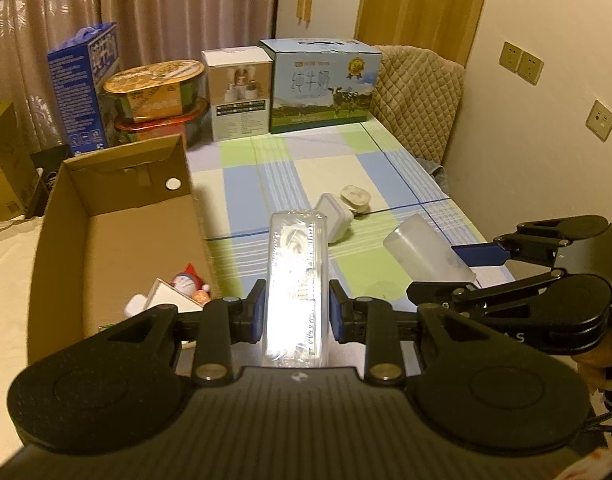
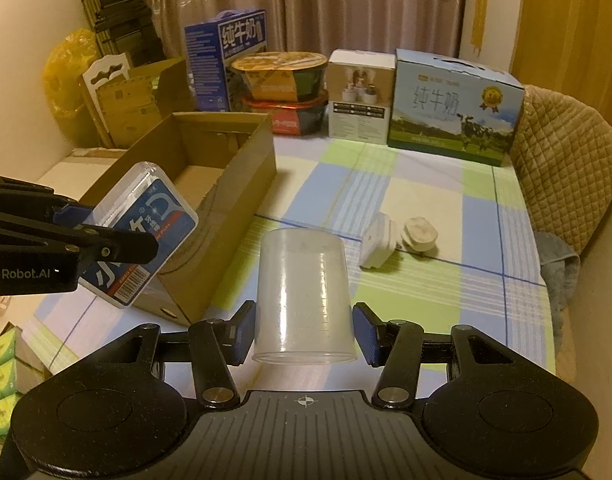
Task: Organize rigid objects
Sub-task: 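Lift the case with the left tool while the right tool lifts the cup, carrying both over the box, then open the left tool to drop the case while the right tool drops the cup into the box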
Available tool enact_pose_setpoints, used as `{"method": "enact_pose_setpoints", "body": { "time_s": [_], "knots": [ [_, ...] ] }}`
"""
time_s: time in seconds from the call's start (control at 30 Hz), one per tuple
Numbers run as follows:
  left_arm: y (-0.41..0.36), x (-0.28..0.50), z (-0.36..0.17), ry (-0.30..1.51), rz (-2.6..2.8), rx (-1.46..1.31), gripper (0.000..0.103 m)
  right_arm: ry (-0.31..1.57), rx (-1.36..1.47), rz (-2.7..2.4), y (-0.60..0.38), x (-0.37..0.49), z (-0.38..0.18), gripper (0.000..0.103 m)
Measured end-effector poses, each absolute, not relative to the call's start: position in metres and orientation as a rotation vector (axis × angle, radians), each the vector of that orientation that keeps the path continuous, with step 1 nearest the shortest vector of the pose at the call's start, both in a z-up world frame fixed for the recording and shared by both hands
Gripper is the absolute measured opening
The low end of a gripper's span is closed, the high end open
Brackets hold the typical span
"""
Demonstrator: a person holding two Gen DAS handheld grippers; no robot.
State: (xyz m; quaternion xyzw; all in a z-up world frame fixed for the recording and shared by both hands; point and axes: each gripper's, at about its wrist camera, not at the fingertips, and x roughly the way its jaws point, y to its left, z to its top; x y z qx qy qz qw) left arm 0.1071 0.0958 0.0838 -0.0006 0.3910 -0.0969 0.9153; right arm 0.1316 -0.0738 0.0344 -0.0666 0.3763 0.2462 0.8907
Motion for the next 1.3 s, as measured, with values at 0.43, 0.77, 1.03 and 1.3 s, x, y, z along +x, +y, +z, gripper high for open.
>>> {"method": "enact_pose_setpoints", "body": {
  "time_s": [0.43, 0.77, 1.03, 1.3],
  "knots": [
    [0.168, 0.109, 0.099, 0.789, -0.086, 0.003, 0.026, 0.759, -0.172, 0.595, -0.011, 0.147, 0.046, 0.049],
    [0.230, 0.126, 0.089, 0.815, 0.006, 0.012, 0.026, 0.758, -0.192, 0.680, 0.049, 0.173, 0.045, 0.049],
    [0.255, 0.157, 0.065, 0.851, 0.037, 0.036, 0.026, 0.778, -0.206, 0.710, 0.088, 0.206, 0.027, 0.049],
    [0.272, 0.190, 0.036, 0.888, 0.043, 0.038, 0.026, 0.803, -0.227, 0.717, 0.110, 0.236, 0.006, 0.049]
  ]
}}
